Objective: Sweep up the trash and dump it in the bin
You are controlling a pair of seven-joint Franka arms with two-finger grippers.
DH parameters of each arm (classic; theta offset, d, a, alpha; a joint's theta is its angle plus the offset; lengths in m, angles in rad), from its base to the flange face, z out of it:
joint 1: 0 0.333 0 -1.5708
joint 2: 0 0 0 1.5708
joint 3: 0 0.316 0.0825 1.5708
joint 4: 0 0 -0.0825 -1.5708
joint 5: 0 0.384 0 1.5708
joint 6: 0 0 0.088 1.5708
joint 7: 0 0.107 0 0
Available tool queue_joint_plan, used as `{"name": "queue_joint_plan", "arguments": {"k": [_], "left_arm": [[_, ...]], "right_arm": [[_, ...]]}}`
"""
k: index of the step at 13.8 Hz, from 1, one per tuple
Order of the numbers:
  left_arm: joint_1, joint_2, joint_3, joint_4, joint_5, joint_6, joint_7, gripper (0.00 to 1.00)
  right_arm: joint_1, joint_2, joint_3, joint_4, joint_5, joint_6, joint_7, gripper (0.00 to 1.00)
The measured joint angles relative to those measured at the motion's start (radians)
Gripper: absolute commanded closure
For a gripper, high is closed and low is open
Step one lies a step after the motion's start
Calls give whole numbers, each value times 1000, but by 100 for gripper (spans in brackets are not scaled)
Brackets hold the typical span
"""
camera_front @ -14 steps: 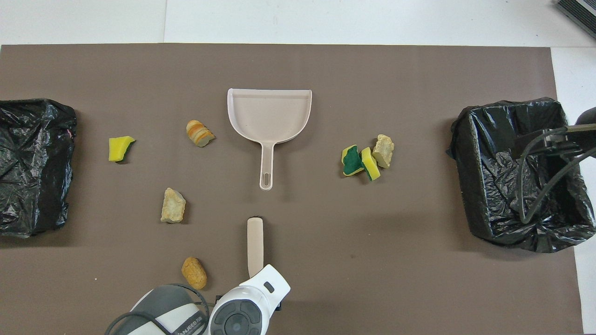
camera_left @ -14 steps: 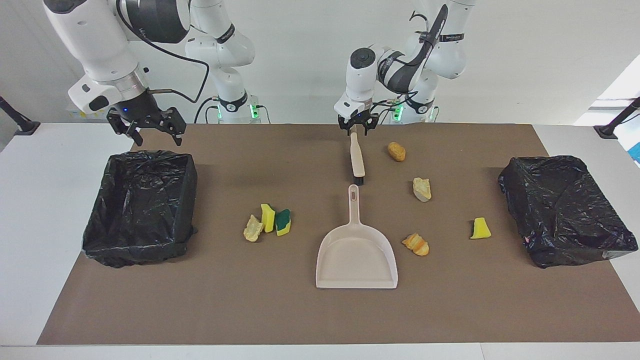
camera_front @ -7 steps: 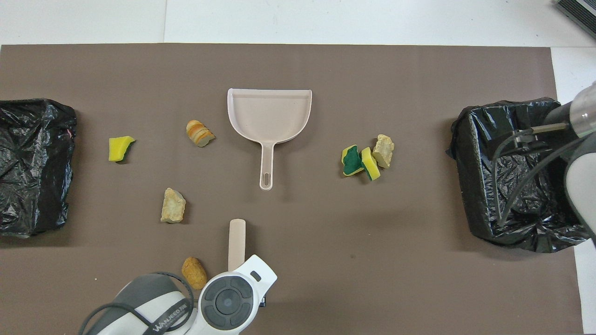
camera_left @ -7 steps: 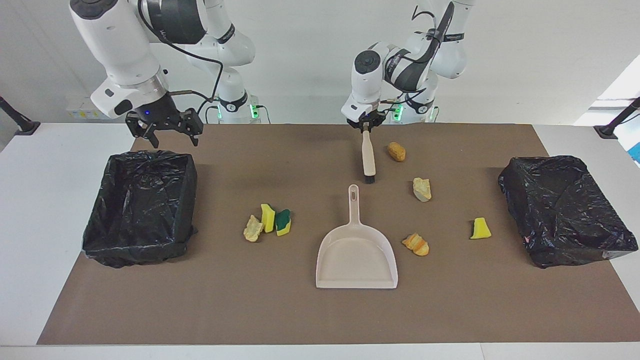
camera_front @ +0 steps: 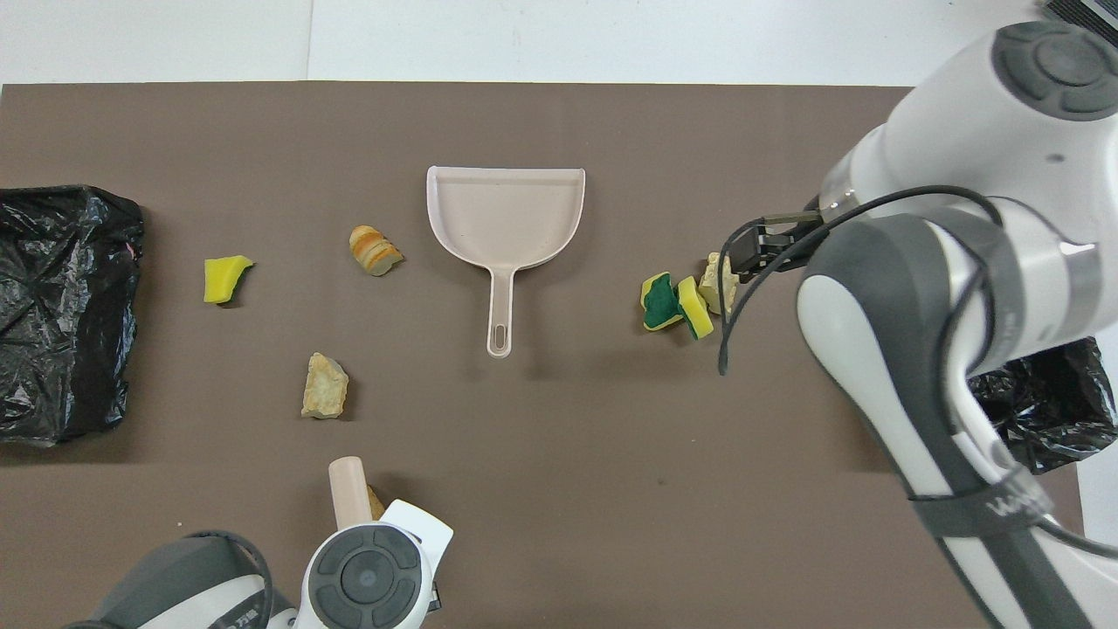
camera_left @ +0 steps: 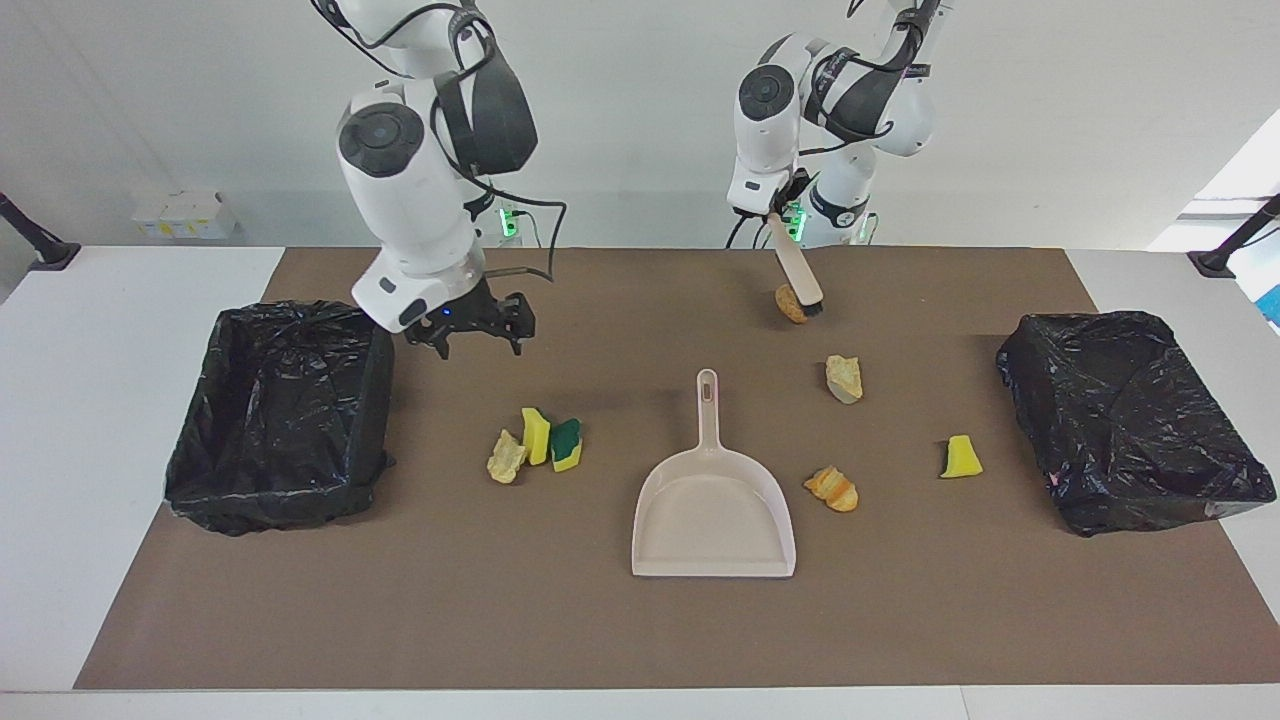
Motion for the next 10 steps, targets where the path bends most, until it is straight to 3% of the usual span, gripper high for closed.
{"name": "queue_joint_plan", "arguments": {"k": [4, 10], "left_arm": [[13, -3, 1, -21, -46, 18, -362, 100], [57, 17, 1, -73, -157, 204, -495, 100]], "right_arm": [[150, 73, 0, 7, 0, 122, 165, 0], [298, 201, -1, 79, 0, 268, 444, 0]]}}
